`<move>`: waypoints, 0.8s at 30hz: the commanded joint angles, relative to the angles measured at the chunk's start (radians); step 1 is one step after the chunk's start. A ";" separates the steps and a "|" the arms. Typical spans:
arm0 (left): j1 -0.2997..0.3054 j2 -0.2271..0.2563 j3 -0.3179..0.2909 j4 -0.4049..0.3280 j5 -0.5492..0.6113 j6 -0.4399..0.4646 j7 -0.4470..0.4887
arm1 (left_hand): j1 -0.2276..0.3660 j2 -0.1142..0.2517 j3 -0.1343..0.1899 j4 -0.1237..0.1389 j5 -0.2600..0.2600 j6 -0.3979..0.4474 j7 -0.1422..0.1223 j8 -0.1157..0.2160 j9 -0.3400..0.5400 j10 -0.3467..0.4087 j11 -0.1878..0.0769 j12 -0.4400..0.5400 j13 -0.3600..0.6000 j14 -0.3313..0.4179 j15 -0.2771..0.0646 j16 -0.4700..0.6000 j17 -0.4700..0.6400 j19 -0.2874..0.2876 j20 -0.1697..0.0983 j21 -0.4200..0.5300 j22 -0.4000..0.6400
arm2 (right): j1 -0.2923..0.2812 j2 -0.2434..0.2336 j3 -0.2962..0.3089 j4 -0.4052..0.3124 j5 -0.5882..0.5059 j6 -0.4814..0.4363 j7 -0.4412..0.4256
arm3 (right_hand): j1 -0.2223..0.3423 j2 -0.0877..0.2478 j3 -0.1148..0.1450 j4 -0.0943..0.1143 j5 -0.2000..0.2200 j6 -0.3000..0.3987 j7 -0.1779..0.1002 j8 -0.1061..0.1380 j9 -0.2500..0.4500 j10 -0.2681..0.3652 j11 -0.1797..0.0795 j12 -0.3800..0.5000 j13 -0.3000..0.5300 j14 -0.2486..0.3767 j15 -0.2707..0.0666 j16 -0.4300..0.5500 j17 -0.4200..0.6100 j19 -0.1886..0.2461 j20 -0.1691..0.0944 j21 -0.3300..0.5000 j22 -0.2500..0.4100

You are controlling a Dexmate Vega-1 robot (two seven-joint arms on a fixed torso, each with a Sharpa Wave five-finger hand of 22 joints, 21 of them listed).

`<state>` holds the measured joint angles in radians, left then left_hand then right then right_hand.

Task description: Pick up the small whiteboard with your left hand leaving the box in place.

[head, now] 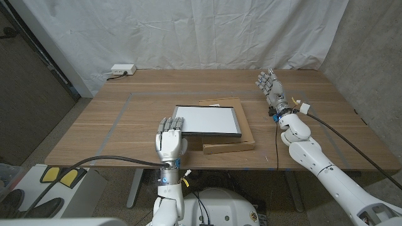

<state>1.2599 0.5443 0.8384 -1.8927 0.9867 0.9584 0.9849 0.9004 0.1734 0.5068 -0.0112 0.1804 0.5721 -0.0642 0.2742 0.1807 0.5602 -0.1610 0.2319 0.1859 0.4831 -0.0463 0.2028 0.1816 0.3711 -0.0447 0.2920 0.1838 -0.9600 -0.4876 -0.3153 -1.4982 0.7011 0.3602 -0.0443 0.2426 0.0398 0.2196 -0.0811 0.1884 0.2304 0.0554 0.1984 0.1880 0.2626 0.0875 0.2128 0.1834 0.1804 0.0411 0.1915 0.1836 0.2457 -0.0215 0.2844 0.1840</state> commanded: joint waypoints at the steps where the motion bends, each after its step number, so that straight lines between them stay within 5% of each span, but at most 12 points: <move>1: 0.007 0.015 -0.014 -0.021 0.022 -0.013 -0.005 | -0.001 0.008 0.013 -0.002 -0.001 0.009 -0.002 -0.007 0.004 0.011 0.003 -0.002 0.003 0.001 -0.116 -0.001 0.003 -0.004 -0.090 -0.001 0.002 | -0.014 -0.006 0.005 -0.022 -0.006 0.003 -0.010 | 0.005 0.000 -0.001 -0.006 0.006 0.010 -0.004 0.000 0.004 0.007 -0.001 0.003 0.003 0.010 -0.002 0.002 0.004 0.012 -0.001 -0.002 0.002; 24: 0.032 0.024 -0.071 -0.046 0.024 -0.061 0.043 | 0.006 0.012 0.034 -0.003 0.000 0.014 0.002 -0.020 0.004 0.014 0.006 -0.012 0.003 0.008 -0.113 -0.004 0.003 0.002 -0.091 -0.002 0.002 | -0.034 -0.024 0.011 -0.076 -0.025 -0.007 -0.038 | 0.006 0.001 -0.001 -0.008 0.006 0.011 -0.002 0.000 0.004 0.007 -0.002 0.002 0.003 0.010 -0.004 0.001 0.004 0.014 -0.001 -0.006 0.002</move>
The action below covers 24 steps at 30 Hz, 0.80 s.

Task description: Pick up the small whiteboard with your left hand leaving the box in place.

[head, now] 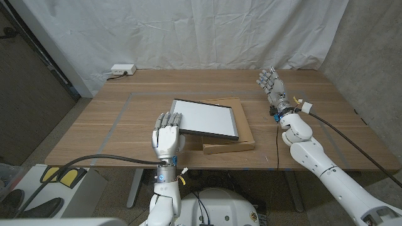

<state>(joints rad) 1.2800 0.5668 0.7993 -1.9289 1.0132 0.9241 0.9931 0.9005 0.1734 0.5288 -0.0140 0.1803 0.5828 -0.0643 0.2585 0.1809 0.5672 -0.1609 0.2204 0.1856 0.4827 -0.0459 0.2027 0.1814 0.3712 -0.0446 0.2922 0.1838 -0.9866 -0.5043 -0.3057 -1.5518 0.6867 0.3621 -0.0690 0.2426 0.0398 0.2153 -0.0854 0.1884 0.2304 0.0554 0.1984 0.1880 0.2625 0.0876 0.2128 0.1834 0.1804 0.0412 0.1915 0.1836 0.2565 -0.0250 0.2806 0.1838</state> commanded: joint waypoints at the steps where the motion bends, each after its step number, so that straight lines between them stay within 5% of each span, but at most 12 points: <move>1: 0.013 0.001 -0.036 -0.011 -0.004 -0.029 0.038 | 0.006 0.013 0.014 0.000 0.000 0.003 0.003 -0.005 0.004 0.008 0.006 -0.001 0.003 0.009 -0.113 -0.004 0.004 0.001 -0.090 -0.002 0.002 | -0.007 -0.007 0.001 -0.024 -0.012 -0.009 -0.014 | 0.006 0.001 0.003 -0.003 0.006 0.010 -0.003 0.000 0.004 0.007 -0.002 0.002 0.003 0.010 -0.004 0.001 0.004 0.003 0.002 -0.003 0.002; 24: 0.020 0.017 -0.078 -0.056 0.013 -0.037 0.034 | 0.007 0.015 0.032 0.008 0.000 0.003 0.004 -0.018 0.005 0.008 0.009 -0.009 0.004 0.007 -0.110 -0.007 0.006 0.000 -0.085 -0.003 0.003 | -0.008 -0.010 -0.001 -0.036 -0.022 -0.016 -0.025 | 0.006 0.002 0.002 -0.004 0.005 0.010 -0.003 0.000 0.004 0.008 -0.002 0.002 0.003 0.010 -0.004 0.000 0.004 0.005 0.003 -0.007 0.002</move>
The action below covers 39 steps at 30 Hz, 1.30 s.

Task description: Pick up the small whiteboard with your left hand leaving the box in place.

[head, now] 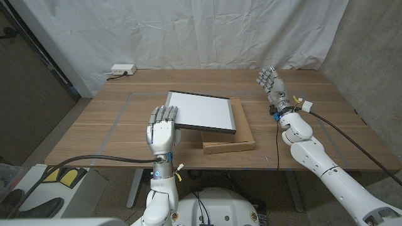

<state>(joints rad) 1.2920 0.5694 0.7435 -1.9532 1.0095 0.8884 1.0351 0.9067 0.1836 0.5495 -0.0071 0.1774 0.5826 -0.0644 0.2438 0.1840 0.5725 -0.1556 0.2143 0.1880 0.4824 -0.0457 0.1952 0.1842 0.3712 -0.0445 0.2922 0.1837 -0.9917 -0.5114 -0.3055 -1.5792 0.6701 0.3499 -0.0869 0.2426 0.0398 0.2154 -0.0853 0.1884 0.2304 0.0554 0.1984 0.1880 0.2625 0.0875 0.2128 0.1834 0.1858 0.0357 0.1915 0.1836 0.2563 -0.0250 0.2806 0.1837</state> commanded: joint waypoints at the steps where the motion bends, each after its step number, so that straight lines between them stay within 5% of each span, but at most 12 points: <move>1: 0.008 0.016 -0.024 -0.036 0.020 0.002 -0.013 | 0.001 0.004 0.012 0.001 0.002 0.003 0.005 -0.004 0.002 0.003 0.003 -0.003 0.002 0.007 -0.110 0.000 0.003 0.000 -0.085 -0.004 0.003 | -0.004 -0.004 0.000 -0.010 -0.005 -0.005 -0.008 | 0.006 0.002 0.002 -0.004 0.005 0.010 -0.003 0.000 0.004 0.008 -0.001 0.002 0.003 0.005 0.001 0.000 0.004 0.005 0.002 -0.007 0.002; 14: 0.012 0.060 -0.044 -0.131 0.067 0.039 -0.152 | -0.001 0.002 0.018 0.004 0.002 0.007 0.002 -0.008 0.002 0.003 0.003 -0.006 0.002 0.007 -0.108 -0.001 0.003 -0.001 -0.084 -0.005 0.003 | -0.008 -0.005 0.003 -0.004 0.002 -0.005 -0.005 | 0.005 0.003 0.002 -0.005 0.005 0.011 -0.002 0.000 0.004 0.008 -0.003 0.002 0.003 0.004 0.003 0.000 0.005 0.006 0.002 -0.010 0.003; 39: -0.020 0.074 -0.077 -0.184 0.181 0.052 -0.327 | -0.006 -0.004 0.027 0.010 0.000 0.009 0.003 -0.017 0.003 0.006 0.001 -0.010 0.003 0.005 -0.108 -0.003 0.003 -0.004 -0.080 -0.008 0.003 | -0.019 -0.015 0.018 -0.005 0.016 -0.002 0.003 | 0.007 0.005 0.002 -0.006 0.005 0.010 -0.002 0.000 0.004 0.008 -0.002 0.001 0.003 0.004 0.002 -0.001 0.004 0.008 0.003 -0.015 0.003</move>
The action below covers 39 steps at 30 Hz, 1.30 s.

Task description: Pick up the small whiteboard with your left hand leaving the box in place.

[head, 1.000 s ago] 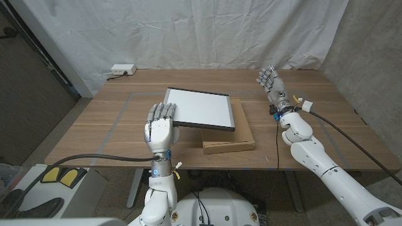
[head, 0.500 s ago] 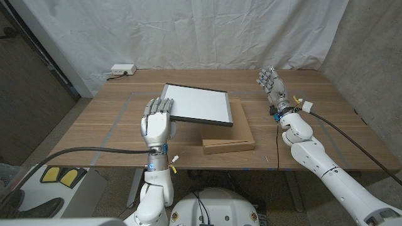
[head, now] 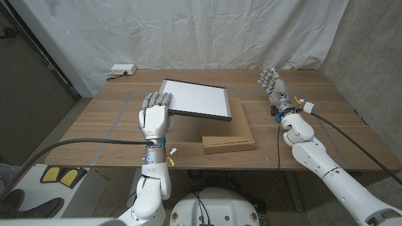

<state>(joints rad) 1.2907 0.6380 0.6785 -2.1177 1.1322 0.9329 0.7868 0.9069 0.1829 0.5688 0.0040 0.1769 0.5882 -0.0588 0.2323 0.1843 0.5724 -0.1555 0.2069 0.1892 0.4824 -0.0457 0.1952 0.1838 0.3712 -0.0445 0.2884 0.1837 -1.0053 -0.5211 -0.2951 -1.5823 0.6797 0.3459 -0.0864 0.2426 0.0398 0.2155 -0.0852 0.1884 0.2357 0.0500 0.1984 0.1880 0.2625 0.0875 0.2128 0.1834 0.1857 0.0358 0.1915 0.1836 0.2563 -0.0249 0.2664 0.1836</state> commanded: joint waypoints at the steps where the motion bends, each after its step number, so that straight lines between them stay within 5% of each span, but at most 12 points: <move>1: -0.019 0.006 -0.014 -0.023 0.063 0.007 -0.084 | -0.007 -0.003 0.008 -0.001 0.000 0.004 -0.003 -0.006 0.003 0.007 0.001 -0.002 0.001 0.004 -0.109 -0.003 0.003 -0.004 -0.080 -0.004 0.003 | -0.006 -0.007 0.007 -0.002 0.006 0.002 0.003 | 0.007 0.005 0.002 -0.007 0.005 0.005 0.003 0.000 0.004 0.008 -0.001 0.002 0.003 0.004 0.002 -0.001 0.004 0.008 0.003 -0.001 0.003; 39: -0.071 -0.007 -0.118 -0.104 0.222 -0.027 -0.390 | -0.019 -0.011 0.017 0.007 0.000 0.009 -0.007 -0.018 0.004 0.007 0.001 -0.008 0.002 -0.001 -0.110 -0.006 0.002 -0.009 -0.079 -0.010 0.003 | -0.002 -0.015 0.020 -0.005 -0.001 -0.003 -0.013 | 0.007 0.007 0.000 -0.008 0.005 0.005 0.004 -0.001 0.004 0.008 -0.001 0.001 0.003 0.006 0.002 -0.001 0.004 0.011 0.004 -0.009 0.003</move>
<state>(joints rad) 1.2373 0.6349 0.5895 -2.2128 1.3160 0.9321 0.4782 0.8965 0.1722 0.5771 0.0122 0.1765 0.5952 -0.0660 0.2167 0.1840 0.5724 -0.1555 0.1994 0.1889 0.4825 -0.0457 0.1952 0.1835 0.3678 -0.0410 0.2806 0.1837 -1.0025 -0.5337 -0.2802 -1.5788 0.6793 0.3450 -0.0894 0.2426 0.0398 0.2155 -0.0852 0.1884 0.2357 0.0501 0.1985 0.1880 0.2625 0.0876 0.2128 0.1834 0.1857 0.0358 0.1915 0.1835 0.2600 -0.0212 0.2587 0.1835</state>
